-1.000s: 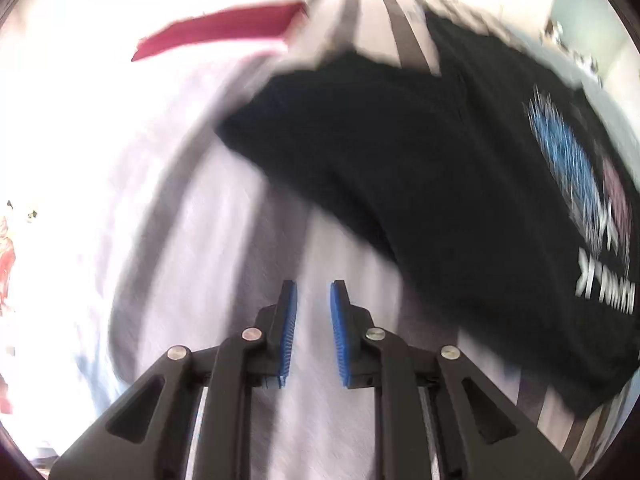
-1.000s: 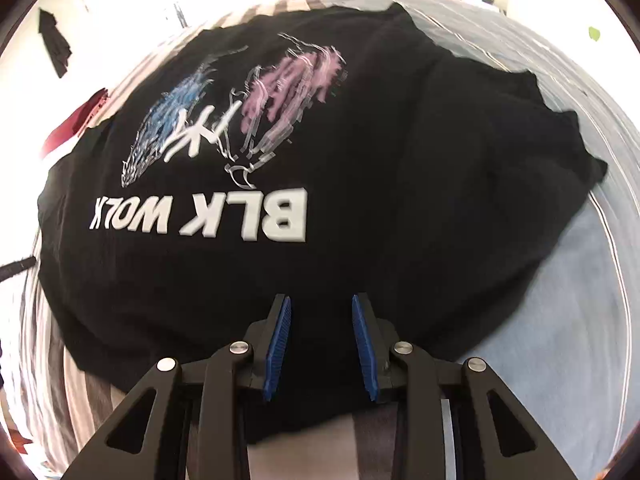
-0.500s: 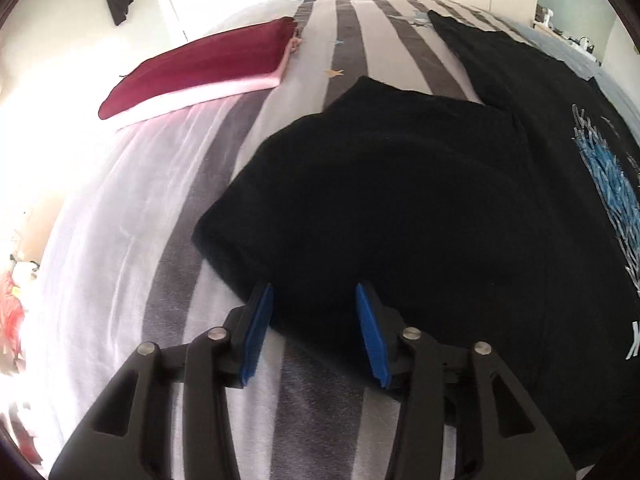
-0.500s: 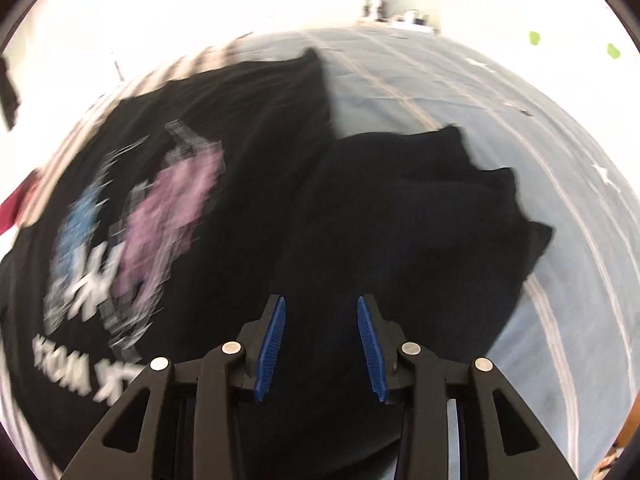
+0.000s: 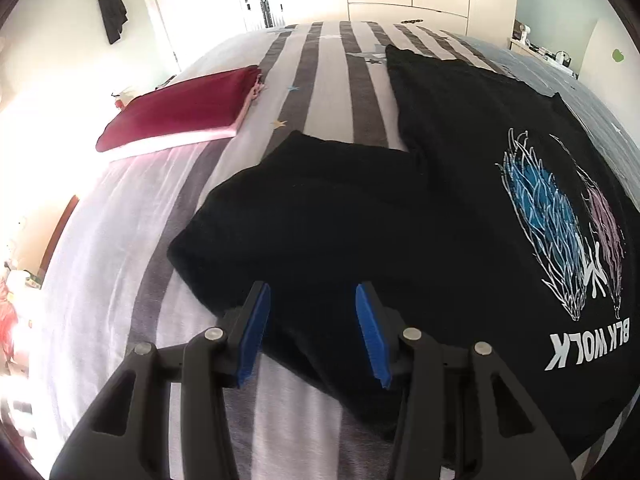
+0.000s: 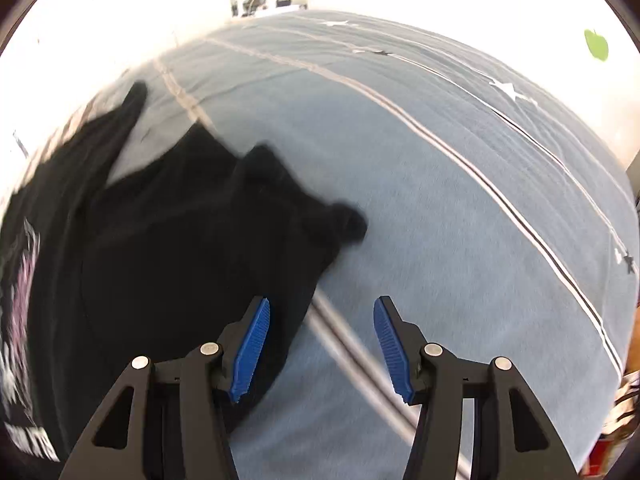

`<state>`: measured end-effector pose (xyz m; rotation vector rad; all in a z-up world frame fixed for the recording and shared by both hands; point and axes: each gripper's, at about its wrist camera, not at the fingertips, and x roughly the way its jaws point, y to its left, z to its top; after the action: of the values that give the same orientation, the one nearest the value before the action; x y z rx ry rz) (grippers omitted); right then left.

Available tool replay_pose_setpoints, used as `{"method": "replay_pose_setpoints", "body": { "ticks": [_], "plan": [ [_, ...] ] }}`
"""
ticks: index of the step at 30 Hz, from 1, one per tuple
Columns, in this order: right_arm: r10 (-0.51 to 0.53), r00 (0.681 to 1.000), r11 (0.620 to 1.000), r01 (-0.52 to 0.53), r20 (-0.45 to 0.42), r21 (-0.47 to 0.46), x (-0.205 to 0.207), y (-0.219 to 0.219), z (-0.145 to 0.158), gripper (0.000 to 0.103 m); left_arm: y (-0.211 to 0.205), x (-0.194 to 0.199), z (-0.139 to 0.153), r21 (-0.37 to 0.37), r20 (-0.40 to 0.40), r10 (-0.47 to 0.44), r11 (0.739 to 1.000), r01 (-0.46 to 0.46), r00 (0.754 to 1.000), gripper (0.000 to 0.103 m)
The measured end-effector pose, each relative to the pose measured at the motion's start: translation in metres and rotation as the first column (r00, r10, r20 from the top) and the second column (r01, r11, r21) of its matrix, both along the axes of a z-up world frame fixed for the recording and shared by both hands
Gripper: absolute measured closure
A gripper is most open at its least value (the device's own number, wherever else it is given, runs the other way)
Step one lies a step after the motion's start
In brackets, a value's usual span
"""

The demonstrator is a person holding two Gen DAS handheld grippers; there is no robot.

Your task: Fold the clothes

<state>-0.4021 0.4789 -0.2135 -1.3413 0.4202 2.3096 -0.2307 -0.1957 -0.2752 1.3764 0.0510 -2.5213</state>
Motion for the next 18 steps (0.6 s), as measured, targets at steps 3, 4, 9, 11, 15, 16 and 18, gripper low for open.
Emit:
{"method": "replay_pose_setpoints", "body": {
  "ticks": [3,4,9,11,15,16,18],
  "plan": [
    [-0.024,0.999,0.999,0.023,-0.028,-0.038,-0.004,0.018,0.001,0.053,0.013,-0.008,-0.004,0.005,0.019,-0.008,1.000,0.008,1.000,0.061],
    [-0.032,0.999,0.998,0.030,-0.037,-0.051,-0.006,0.024,0.001,0.053,0.016,-0.011,-0.006,0.008,0.026,-0.008,1.000,0.008,1.000,0.061],
    [-0.057,0.995,0.992,0.048,-0.080,-0.113,-0.014,0.045,0.000,0.055,0.029,-0.007,-0.010,0.007,0.051,0.004,1.000,-0.005,0.999,0.061],
    [-0.067,0.994,0.989,0.055,-0.090,-0.137,-0.015,0.053,0.002,0.084,0.032,-0.007,-0.010,-0.002,0.061,0.013,1.000,-0.013,0.998,0.061],
    [-0.094,0.990,0.986,0.078,-0.109,-0.147,-0.001,0.066,0.014,0.095,0.047,-0.008,-0.013,-0.005,0.069,0.038,0.999,-0.038,0.997,0.061],
    [-0.096,0.989,0.987,0.079,-0.116,-0.140,0.004,0.067,0.019,0.095,0.050,-0.008,-0.012,-0.005,0.068,0.042,0.999,-0.042,0.997,0.061],
    [-0.097,0.988,0.989,0.082,-0.122,-0.123,0.016,0.066,0.027,0.095,0.052,-0.017,-0.013,-0.009,0.066,0.043,0.999,-0.042,0.997,0.061]
  ]
}}
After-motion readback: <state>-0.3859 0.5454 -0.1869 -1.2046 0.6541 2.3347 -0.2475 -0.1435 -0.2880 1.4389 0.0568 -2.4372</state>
